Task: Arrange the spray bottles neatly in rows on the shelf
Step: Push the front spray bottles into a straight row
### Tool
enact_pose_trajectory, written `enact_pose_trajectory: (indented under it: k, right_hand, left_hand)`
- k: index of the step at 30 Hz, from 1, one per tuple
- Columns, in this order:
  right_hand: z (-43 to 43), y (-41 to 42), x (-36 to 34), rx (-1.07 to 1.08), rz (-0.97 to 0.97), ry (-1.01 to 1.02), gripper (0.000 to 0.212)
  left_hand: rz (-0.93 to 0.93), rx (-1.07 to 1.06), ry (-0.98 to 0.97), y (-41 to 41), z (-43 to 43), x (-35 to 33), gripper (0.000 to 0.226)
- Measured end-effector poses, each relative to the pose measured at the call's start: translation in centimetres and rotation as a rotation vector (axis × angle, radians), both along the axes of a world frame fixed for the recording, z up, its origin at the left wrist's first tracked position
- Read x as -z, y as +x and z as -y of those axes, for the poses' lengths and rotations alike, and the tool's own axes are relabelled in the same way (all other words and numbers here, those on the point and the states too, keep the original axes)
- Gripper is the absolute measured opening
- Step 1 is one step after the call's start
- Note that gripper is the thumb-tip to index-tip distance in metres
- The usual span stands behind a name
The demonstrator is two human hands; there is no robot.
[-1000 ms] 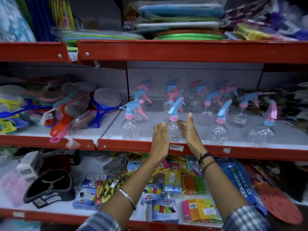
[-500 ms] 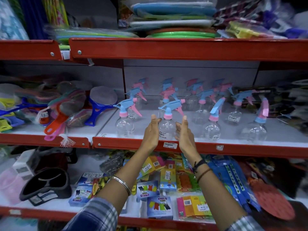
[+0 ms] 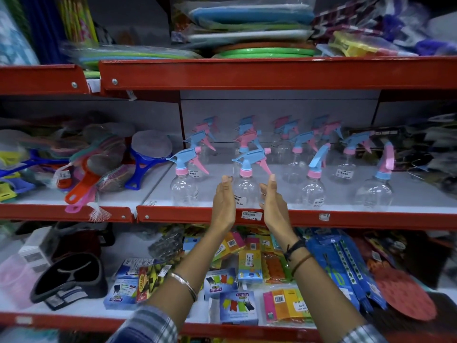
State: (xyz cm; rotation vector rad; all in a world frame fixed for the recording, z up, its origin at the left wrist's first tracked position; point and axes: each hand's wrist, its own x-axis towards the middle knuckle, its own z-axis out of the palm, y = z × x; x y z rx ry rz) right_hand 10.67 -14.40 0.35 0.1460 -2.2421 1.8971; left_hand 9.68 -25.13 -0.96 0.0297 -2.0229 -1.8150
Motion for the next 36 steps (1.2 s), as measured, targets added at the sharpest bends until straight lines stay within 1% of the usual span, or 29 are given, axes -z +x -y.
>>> enact_pose_trajectory:
  k: [2, 3, 4, 6, 8, 9, 11, 13, 15, 17, 19, 20, 21, 23, 25, 26, 27, 29, 31, 33, 36]
  right_hand:
    - [-1.0, 0.5, 0.3, 0.029, -0.051, 0.031, 0.073]
    - [-1.7, 0.8, 0.4, 0.041, -0.096, 0.009, 0.070]
    - [-2.4, 1.0, 0.5, 0.053, -0.145, -0.029, 0.066]
    - [-4.1, 0.9, 0.4, 0.110, -0.239, -0.101, 0.061]
    - [-6.5, 0.1, 0.4, 0.224, -0.309, -0.160, 0.053]
    - [-7.7, -0.4, 0.2, 0.298, -0.330, -0.189, 0.048]
    - [-9.9, -1.7, -0.1, 0.423, -0.325, -0.243, 0.040]
    - [-11.8, -2.9, -0.4, 0.466, -0.276, -0.251, 0.039]
    - [-13.1, -3.7, -0.7, 0.411, -0.192, -0.211, 0.052]
    - [-13.9, -4.3, -1.2, 0.276, -0.066, -0.123, 0.076]
    - [-14.4, -4.5, -1.4, 0.152, 0.040, -0.035, 0.099]
    - [-14.6, -4.5, -1.4, 0.109, 0.061, -0.011, 0.106]
    - [-14.7, -4.4, -1.3, 0.087, 0.066, -0.001, 0.108]
    - [-15.1, -4.1, -1.1, 0.081, 0.048, -0.013, 0.105]
    - [-15.2, -3.8, -0.7, 0.090, 0.022, -0.029, 0.100]
    - [-15.3, -3.6, -0.6, 0.090, 0.010, -0.031, 0.101]
    - [-15.4, -3.5, -0.5, 0.091, 0.004, -0.028, 0.104]
    - [-15.5, -3.5, -0.2, 0.087, 0.002, -0.032, 0.106]
    - [-15.5, -3.4, -0.1, 0.080, 0.013, -0.039, 0.098]
    - [-15.5, -3.6, 0.2, 0.077, 0.002, -0.026, 0.092]
    - [-15.6, -3.6, 0.4, 0.069, -0.018, -0.023, 0.088]
  left_hand:
    - [-0.142, -0.102, 0.035, 1.4, -1.3, 0.9, 0.053]
    - [-0.220, -0.117, 0.036, 2.1, -2.1, 1.2, 0.048]
    - [-0.278, -0.101, 0.032, 2.6, -2.9, 1.6, 0.047]
    - [-0.325, -0.020, 0.004, 2.9, -4.6, 1.8, 0.046]
    - [-0.292, 0.085, -0.014, 2.6, -6.7, 1.4, 0.044]
    - [-0.248, 0.138, -0.014, 2.4, -7.7, 1.0, 0.047]
    - [-0.137, 0.214, -0.016, 1.7, -9.6, 0.3, 0.060]
    - [-0.029, 0.254, -0.042, 1.0, -11.2, -0.2, 0.072]
    - [0.072, 0.270, -0.062, 0.8, -12.6, -0.8, 0.084]
    - [0.141, 0.256, -0.059, 0.7, -13.7, -1.1, 0.096]
    - [0.148, 0.223, -0.048, 0.8, -14.4, -1.3, 0.102]
    - [0.146, 0.209, -0.042, 0.8, -14.5, -1.3, 0.104]
    - [0.147, 0.197, -0.034, 0.7, -14.6, -1.4, 0.106]
    - [0.153, 0.165, -0.011, 0.4, -14.8, -1.6, 0.108]
    - [0.160, 0.143, 0.008, 0.1, -14.9, -2.0, 0.101]
    - [0.162, 0.142, 0.011, 0.0, -14.9, -2.1, 0.098]
    - [0.163, 0.141, 0.010, -0.1, -14.8, -2.2, 0.098]
    - [0.167, 0.136, -0.001, -0.2, -14.9, -2.3, 0.106]
    - [0.169, 0.124, -0.012, -0.3, -15.0, -2.5, 0.107]
    - [0.171, 0.119, -0.018, -0.3, -15.3, -2.6, 0.102]
    - [0.164, 0.114, -0.011, -0.2, -15.4, -2.6, 0.092]
